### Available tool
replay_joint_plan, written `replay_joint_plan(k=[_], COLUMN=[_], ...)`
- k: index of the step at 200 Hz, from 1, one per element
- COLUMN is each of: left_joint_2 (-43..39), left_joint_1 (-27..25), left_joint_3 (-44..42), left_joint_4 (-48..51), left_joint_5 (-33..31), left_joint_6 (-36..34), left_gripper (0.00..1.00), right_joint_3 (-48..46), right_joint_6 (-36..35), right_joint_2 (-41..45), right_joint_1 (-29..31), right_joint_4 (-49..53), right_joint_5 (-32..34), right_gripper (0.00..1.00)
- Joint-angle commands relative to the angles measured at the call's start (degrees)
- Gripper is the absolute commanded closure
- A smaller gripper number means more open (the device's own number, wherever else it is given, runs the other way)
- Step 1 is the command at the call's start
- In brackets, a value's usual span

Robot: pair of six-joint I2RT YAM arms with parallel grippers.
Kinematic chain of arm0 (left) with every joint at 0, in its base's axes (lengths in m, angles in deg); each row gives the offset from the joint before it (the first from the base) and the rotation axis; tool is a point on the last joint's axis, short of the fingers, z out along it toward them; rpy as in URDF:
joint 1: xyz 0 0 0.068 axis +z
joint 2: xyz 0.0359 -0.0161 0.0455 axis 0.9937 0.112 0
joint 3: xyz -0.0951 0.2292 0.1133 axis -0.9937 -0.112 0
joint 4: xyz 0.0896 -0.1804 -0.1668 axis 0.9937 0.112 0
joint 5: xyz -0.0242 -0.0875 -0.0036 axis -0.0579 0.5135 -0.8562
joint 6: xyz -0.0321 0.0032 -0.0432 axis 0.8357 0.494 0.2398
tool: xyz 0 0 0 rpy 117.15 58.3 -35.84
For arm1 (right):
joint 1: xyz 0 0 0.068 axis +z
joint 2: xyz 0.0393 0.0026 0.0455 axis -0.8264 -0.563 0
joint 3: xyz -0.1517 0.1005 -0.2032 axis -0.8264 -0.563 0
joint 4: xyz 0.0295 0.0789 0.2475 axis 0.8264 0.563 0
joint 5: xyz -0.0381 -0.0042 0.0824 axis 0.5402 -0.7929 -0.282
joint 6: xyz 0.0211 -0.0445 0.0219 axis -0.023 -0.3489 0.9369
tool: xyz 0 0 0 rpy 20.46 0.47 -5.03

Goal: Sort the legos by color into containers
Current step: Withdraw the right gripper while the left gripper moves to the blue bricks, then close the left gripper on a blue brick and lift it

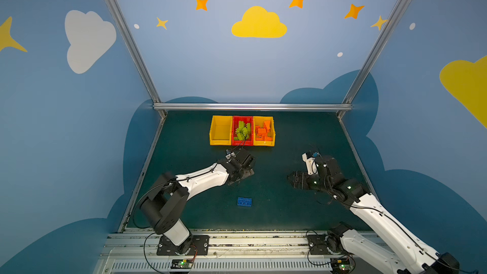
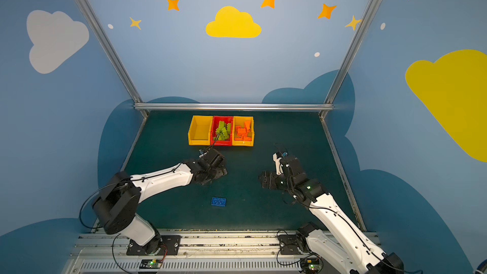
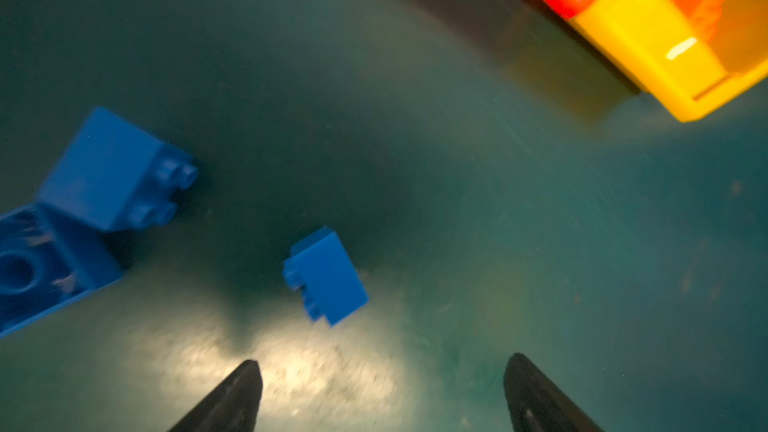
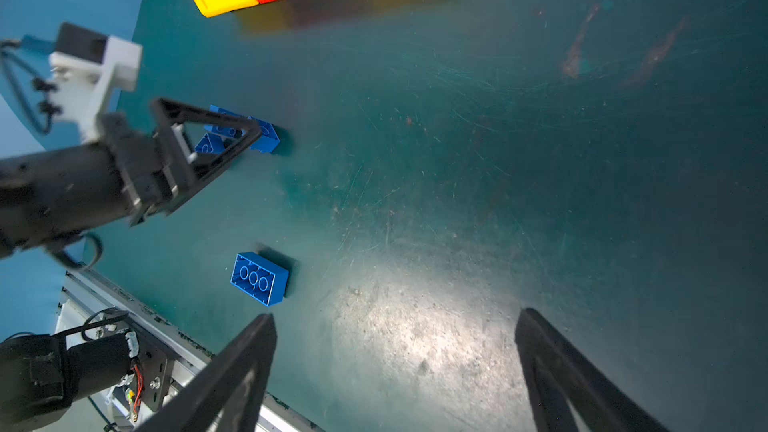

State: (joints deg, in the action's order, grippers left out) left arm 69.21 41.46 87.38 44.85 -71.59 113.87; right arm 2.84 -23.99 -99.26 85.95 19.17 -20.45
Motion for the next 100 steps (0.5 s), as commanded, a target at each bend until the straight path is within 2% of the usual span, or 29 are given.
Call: replay_joint_plan(k=[1, 61, 79, 100], left_joint_2=[3.36, 7.06, 7.53, 8.56], left_joint_1=[1.14, 4.19, 4.93, 5.26], left_joint_3=[2.99, 5.11, 5.06, 5.54], left_joint_4=[2.57, 5.11, 5.27, 5.3], left_joint_5=[-0.08, -1.39, -1.4, -0.99], left_joint_6=[2.25, 3.17, 3.08, 2.76], left_gripper=[0.15, 0.25, 0.31, 0.44], right_joint_3=[-1.07, -7.12, -7.57, -7.45], right_joint_6=[0.71, 1.81, 1.48, 0.89], right_joint_2=[2.31, 7.94, 8.32, 8.54], right_joint_1=[0.3, 0.22, 0.22, 0.11], right_joint_4=[1.41, 1.88, 2.06, 2.43], right_joint_5=[-0.25, -0.69, -0.48, -0.26], right_gripper=[0.12, 0.12, 0.12, 0.12])
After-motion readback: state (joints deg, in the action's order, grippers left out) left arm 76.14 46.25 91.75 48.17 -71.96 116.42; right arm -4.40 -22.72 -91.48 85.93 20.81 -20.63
